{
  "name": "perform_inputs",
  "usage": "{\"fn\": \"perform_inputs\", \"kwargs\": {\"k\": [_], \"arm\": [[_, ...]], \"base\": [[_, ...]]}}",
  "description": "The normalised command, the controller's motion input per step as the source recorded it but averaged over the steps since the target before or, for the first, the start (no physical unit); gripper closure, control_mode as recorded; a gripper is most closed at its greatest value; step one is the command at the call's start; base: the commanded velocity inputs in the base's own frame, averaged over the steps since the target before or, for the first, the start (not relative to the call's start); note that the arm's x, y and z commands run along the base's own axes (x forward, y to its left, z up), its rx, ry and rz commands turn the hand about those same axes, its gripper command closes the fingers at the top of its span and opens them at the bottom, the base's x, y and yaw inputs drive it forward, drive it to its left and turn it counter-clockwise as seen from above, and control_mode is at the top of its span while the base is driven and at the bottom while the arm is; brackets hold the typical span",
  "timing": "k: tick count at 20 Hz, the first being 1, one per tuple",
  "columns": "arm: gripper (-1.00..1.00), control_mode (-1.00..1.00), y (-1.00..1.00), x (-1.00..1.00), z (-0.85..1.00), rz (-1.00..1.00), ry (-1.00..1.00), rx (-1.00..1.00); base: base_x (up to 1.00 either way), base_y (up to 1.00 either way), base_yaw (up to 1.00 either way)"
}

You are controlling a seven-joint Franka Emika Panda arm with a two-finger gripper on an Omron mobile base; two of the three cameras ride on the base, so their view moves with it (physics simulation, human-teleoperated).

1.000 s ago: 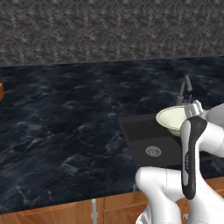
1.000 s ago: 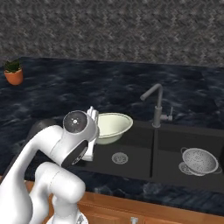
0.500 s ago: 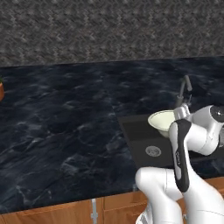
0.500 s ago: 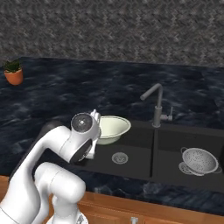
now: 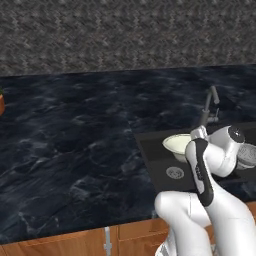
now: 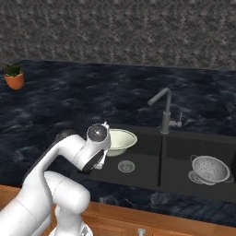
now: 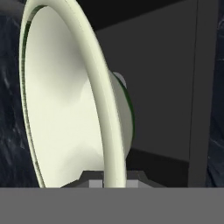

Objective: Place the bowl in the left basin and the colander in the right basin of the sink.

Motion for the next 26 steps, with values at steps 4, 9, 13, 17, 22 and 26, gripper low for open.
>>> {"fn": "perform_inputs", "kwargs": {"k": [4,9,13,17,22,26], "arm": [[1.00,-1.00,0.00,0.47,-0.45,0.01,0.04,0.00],[1.00,-1.00,0.00,0.46,-0.45,0.02,0.03,0.00],[1.00,-1.00,0.00,0.30,-0.40,0.04,0.03,0.01],[1.00,-1.00,0.00,0.19,-0.48,0.04,0.00,0.01],[1.00,-1.00,0.00,0.19,-0.46,0.04,0.00,0.01],[1.00,-1.00,0.00,0.15,-0.36,0.03,0.02,0.01]], "base": [[0.00,0.00,0.00],[0.00,0.00,0.00],[0.00,0.00,0.00],[0.00,0.00,0.00],[0.00,0.00,0.00],[0.00,0.00,0.00]]}}
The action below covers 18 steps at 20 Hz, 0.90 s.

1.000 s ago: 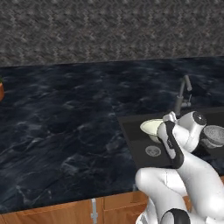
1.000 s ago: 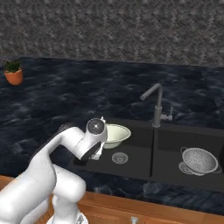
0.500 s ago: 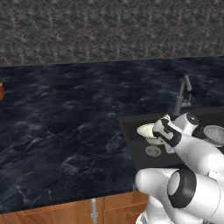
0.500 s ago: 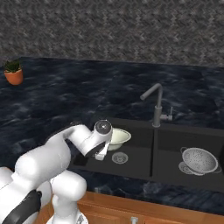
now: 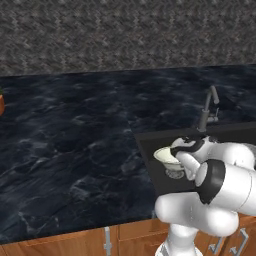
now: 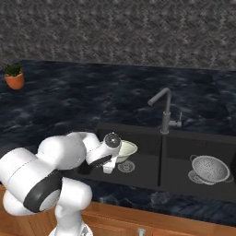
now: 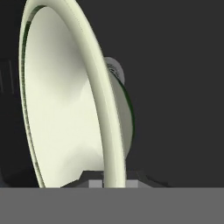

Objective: Place the bowl in the left basin and the colander in the right basin of the sink.

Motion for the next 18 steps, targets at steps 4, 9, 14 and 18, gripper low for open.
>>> {"fn": "perform_inputs", "kwargs": {"k": [4,9,14,18], "arm": [[1.00,-1.00,0.00,0.04,-0.31,0.02,0.07,0.02],[1.00,-1.00,0.00,0.05,-0.24,0.02,0.10,0.03],[1.00,-1.00,0.00,0.21,-0.17,0.00,-0.01,0.01],[1.00,-1.00,-0.03,0.11,-0.17,0.00,-0.09,0.00]], "base": [[0.00,0.00,0.00],[0.00,0.00,0.00],[0.00,0.00,0.00],[0.00,0.00,0.00]]}}
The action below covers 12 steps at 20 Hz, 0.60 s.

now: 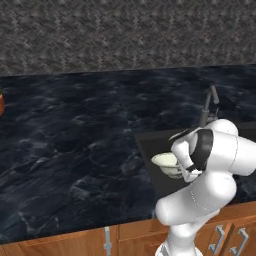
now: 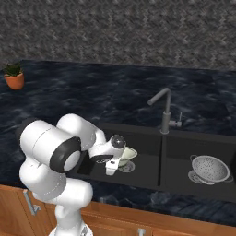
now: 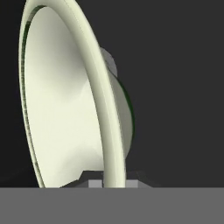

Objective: Place the bowl in the left basin and the colander in the right basin of the sink.

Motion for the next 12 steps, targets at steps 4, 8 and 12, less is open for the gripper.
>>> {"fn": "perform_inputs", "kwargs": {"k": [4,8,12], "arm": [[1.00,-1.00,-0.01,0.08,-0.19,0.00,-0.05,0.00],[1.00,-1.00,0.00,0.09,-0.16,0.00,0.00,0.00],[1.00,-1.00,0.00,0.01,-0.20,0.00,0.03,0.00]], "base": [[0.00,0.00,0.00],[0.00,0.00,0.00],[0.00,0.00,0.00]]}}
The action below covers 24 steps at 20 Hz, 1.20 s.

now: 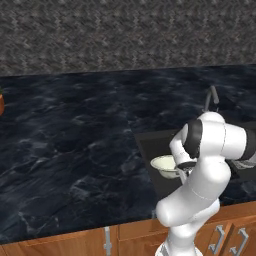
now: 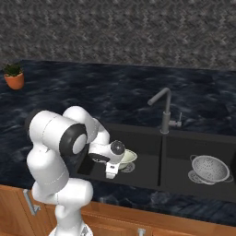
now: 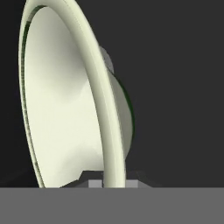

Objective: Place the bowl in the left basin and the colander in the right basin of the sink.

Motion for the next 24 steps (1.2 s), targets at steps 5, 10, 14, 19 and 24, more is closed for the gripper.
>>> {"fn": "perform_inputs", "kwargs": {"k": [5,10,14,19,24], "arm": [[1.00,-1.00,0.00,0.01,-0.16,0.00,0.06,0.00],[1.00,-1.00,0.00,0.00,-0.14,0.00,0.06,0.00],[1.00,-1.00,0.00,0.10,-0.17,0.00,0.01,0.00],[1.00,-1.00,0.00,0.10,-0.15,0.00,0.00,0.00],[1.00,-1.00,0.00,0.06,-0.02,0.00,0.01,0.00]], "base": [[0.00,0.00,0.00],[0.00,0.00,0.00],[0.00,0.00,0.00],[0.00,0.00,0.00],[0.00,0.00,0.00]]}}
